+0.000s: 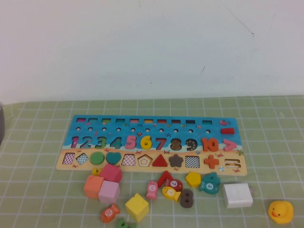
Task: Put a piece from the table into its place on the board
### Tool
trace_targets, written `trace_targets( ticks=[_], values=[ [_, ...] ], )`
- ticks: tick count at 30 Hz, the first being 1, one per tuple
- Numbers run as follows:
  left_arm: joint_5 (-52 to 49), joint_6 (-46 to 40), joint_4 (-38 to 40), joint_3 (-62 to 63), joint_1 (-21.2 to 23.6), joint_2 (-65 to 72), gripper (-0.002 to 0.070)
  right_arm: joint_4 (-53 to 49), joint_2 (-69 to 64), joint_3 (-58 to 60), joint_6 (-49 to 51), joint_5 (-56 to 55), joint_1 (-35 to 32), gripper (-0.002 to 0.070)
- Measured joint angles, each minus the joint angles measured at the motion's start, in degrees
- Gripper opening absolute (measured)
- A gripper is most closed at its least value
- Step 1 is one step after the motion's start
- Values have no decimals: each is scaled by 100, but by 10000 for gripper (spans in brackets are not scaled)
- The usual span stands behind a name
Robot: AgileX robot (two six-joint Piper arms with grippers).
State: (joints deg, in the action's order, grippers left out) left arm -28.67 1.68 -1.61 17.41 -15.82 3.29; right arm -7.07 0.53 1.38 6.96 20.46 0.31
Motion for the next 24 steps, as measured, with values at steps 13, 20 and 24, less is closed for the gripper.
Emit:
trace_targets(
  ticks=[13, 20, 24],
  values=[
    [705, -11, 161, -1615, 1257, -388, 0, 0, 0, 0, 0, 0, 0, -1],
    [1104, -11, 268, -1875, 1255, -388, 0, 0, 0, 0, 0, 0, 0, -1],
    [1071, -20, 345, -1875, 1255, -388, 0, 0, 0, 0, 0, 0, 0, -1]
  ],
)
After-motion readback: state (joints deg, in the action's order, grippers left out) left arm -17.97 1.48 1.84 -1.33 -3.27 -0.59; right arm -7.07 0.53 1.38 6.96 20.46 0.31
